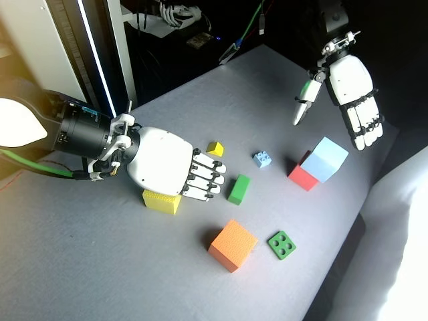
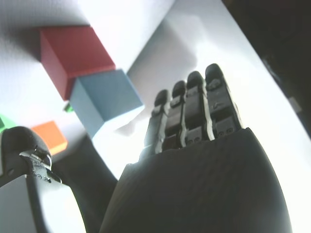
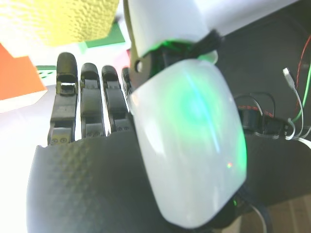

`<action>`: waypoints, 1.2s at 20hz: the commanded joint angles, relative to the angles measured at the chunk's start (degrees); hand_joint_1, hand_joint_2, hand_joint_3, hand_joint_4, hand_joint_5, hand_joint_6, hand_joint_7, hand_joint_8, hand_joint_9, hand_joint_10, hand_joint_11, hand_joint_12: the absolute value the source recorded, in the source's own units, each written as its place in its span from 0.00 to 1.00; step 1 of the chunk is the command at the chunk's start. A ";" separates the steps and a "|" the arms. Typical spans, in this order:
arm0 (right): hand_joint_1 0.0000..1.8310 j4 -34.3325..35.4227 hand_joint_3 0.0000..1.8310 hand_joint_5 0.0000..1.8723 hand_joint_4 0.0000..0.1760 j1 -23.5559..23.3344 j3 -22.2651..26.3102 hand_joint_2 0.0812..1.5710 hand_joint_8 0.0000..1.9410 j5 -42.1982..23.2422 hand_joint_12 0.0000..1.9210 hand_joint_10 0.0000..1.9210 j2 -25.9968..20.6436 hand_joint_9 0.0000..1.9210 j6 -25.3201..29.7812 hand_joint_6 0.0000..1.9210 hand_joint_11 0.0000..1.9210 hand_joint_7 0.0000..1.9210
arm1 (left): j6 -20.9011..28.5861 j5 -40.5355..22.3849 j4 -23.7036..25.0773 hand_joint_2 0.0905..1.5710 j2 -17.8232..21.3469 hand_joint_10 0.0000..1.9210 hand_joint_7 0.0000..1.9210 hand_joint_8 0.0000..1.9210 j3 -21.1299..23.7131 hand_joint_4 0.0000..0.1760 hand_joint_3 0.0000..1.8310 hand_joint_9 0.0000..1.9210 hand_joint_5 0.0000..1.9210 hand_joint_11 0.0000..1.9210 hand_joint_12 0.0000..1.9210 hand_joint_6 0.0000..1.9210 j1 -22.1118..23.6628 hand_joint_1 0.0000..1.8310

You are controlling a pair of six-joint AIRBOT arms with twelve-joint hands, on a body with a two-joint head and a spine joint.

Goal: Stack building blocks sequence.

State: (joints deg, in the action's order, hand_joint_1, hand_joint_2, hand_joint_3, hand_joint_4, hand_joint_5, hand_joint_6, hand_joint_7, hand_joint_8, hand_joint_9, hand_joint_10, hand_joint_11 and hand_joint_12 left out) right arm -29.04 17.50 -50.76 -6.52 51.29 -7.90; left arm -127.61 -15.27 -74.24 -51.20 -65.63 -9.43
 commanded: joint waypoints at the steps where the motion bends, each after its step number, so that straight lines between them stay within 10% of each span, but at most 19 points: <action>1: 0.70 0.42 0.00 0.03 0.00 -0.20 -0.13 0.60 0.00 -4.36 0.29 0.00 -0.57 0.03 -0.61 0.01 0.00 0.00 | 0.04 -3.15 1.13 0.53 0.86 0.01 0.05 0.00 -0.04 0.00 0.00 0.05 0.06 0.05 0.04 0.00 0.67 0.24; 24: 0.76 -6.78 0.00 0.02 0.00 -2.83 4.38 0.59 0.00 0.52 0.22 0.00 -7.44 0.00 -0.55 0.00 0.00 0.00 | 14.26 -12.90 11.06 0.54 7.53 0.01 0.07 0.00 7.08 0.00 0.00 0.06 0.08 0.05 0.05 0.00 -10.15 0.25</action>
State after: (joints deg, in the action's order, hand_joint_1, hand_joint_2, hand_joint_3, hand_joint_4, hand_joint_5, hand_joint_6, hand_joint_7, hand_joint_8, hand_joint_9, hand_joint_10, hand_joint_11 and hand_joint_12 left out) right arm -36.05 15.27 -46.74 -2.37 44.47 -8.47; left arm -112.92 -23.27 -64.86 -44.29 -57.89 -20.69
